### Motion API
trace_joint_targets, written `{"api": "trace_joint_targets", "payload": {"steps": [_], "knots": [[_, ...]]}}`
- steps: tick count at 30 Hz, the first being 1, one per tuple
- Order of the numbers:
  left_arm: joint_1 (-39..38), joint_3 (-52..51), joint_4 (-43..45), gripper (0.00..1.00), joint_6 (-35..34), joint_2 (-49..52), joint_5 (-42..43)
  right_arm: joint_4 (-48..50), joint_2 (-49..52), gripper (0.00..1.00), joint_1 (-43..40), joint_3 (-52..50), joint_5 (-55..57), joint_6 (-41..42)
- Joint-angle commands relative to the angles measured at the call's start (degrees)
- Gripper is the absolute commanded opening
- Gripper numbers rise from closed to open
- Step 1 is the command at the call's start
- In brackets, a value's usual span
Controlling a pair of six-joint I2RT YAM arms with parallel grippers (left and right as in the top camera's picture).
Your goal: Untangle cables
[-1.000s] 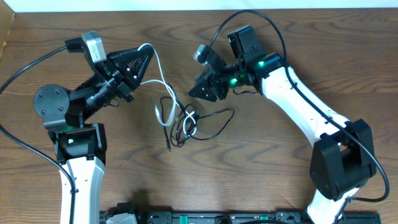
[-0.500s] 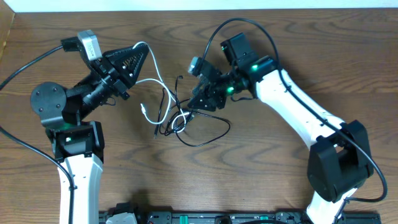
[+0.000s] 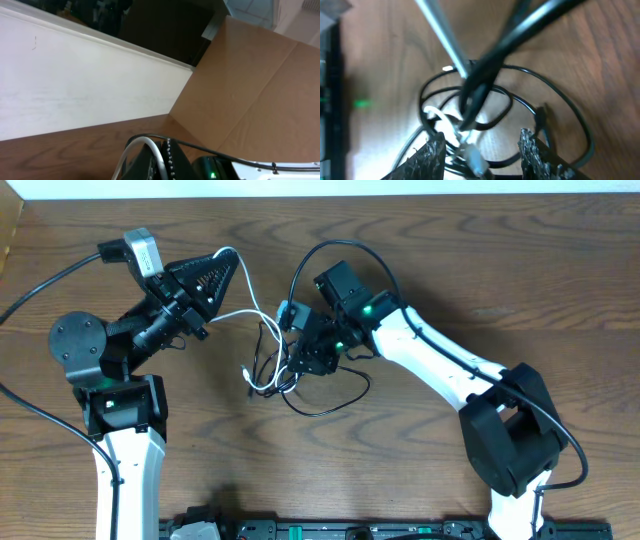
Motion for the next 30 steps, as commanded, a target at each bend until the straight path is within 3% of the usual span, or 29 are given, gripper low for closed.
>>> {"api": "trace_joint_targets", "payload": {"steps": [1,13,21,24,30], "knots": [[0.35,0.81,0.42,0.08,0.50,-0.04,0.52,0.59,0.50,0.41,0.50,-0.28,5.55,1.16],[3.54,0.81,0.02,0.07,-1.99,-0.04,0.55,4.52,0.50,0.40,2.23,-2.45,6.23,5.40],[4.31,0.81,-2.38,0.08,-2.08,-0.04,0.55,13.31,0.50,0.37,3.41,-6.67,23.43,12.72],[4.31,0.81,-3.06,0.08,-2.08,-0.04,0.55,17.59,0.50,0.33,3.43,-9.03,26.34,14.49],[5.40,0.81,-3.04,0.07,-2.08,-0.04,0.57,21.11,0.50,0.36,3.37,-10.73,30.69,17.00]]}}
